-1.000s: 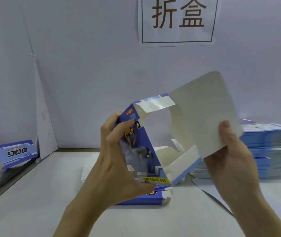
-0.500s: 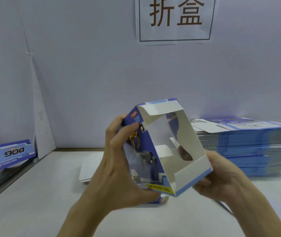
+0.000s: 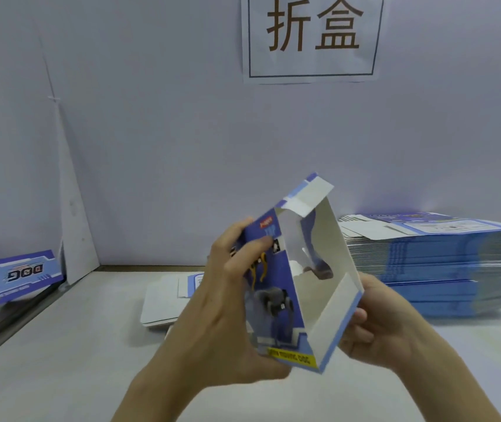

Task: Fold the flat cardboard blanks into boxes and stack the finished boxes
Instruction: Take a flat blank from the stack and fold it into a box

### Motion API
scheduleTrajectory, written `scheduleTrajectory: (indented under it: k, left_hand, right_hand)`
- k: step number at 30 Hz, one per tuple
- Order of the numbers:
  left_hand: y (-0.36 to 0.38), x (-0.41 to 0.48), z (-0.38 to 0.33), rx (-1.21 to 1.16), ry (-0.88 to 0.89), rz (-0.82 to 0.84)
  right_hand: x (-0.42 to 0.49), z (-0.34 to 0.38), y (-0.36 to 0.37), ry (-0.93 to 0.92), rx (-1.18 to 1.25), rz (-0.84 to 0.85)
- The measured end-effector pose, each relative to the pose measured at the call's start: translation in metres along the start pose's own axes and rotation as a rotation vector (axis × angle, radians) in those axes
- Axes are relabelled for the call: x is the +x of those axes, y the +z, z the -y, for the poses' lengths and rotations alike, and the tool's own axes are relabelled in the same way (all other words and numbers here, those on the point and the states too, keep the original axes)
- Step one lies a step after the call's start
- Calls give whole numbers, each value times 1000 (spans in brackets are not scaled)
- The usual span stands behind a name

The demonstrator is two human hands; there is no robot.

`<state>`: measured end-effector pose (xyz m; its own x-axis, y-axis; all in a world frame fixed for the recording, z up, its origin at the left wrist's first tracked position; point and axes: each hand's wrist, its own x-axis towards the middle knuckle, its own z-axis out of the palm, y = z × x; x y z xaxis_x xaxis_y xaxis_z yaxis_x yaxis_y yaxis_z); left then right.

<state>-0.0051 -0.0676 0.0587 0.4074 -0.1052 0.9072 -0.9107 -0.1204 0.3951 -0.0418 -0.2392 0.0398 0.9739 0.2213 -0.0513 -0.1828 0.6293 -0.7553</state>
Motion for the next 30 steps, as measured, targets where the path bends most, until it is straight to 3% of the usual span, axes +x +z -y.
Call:
scheduleTrajectory:
  k: [2,5,7,11,19,22,28,30]
  left_hand:
    - [-13,-6,9,21,-2,15]
    - [-35,-11,12,348,177,179]
    - [-48,-17,11,370,63,305]
    - [-47,-16,4,378,29,335]
    - [-42,-20,5,335,-89,388]
    - [-42,-21,5,329,-100,393]
    - [-37,-19,6,355,-89,393]
    - [-34,-21,5,390,-81,408]
  right_hand:
    - [0,5,3,-128,-37,-134]
    - [-3,17,-1,-428,-132,-340]
    - [-7,19,-5,-608,-309,-402]
    - [-11,17,-4,-859,-482,-534]
    - [-15,11,5,-1136,-652,-579]
    - [-18,15,9,-1121,-590,-470]
    - [-27,23,15,-788,-57,-157]
    - [-28,26,15,-696,-42,-81]
